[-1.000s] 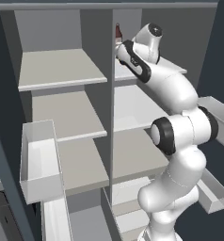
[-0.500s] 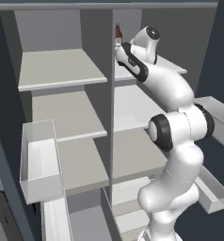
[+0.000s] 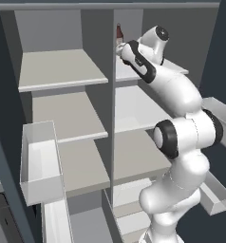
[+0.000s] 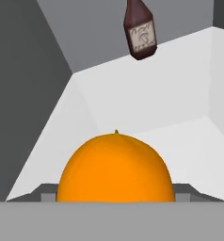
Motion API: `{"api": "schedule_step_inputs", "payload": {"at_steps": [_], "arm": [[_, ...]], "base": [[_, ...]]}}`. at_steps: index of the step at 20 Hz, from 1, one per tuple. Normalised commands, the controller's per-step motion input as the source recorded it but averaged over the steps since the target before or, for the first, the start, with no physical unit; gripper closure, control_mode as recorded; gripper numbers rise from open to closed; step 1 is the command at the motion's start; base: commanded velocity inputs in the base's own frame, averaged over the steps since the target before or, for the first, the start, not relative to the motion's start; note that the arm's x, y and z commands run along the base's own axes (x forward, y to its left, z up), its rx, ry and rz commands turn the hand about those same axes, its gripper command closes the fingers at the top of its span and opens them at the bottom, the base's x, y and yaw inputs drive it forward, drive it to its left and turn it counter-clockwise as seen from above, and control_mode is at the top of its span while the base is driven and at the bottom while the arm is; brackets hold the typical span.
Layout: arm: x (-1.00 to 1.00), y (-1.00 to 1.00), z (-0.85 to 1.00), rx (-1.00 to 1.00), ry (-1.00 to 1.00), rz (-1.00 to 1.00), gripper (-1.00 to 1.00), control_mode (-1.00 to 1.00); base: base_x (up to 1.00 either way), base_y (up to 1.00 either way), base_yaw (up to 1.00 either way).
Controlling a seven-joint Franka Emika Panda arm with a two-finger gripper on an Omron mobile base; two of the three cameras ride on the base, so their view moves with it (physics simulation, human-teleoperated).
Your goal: Take the garlic and orange from the fridge shelf and place them in the freezer drawer to begin freezing them.
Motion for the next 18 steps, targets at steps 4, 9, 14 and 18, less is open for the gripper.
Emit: {"api": "schedule_step_inputs", "payload": {"at_steps": [4, 9, 14, 18], "arm": [[-1.00, 0.00, 0.00, 0.02, -0.10, 0.00, 1.00, -1.00], [-1.00, 0.00, 0.00, 0.02, -0.09, 0.00, 1.00, -1.00], [-1.00, -0.02, 0.11, 0.02, -0.04, 0.00, 1.00, -1.00], [-1.00, -0.03, 0.20, 0.01, 0.10, 0.00, 1.00, -1.00]], "base": [[0.00, 0.00, 0.00], [0.00, 0.00, 0.00], [0.00, 0.00, 0.00], [0.00, 0.00, 0.00]]}}
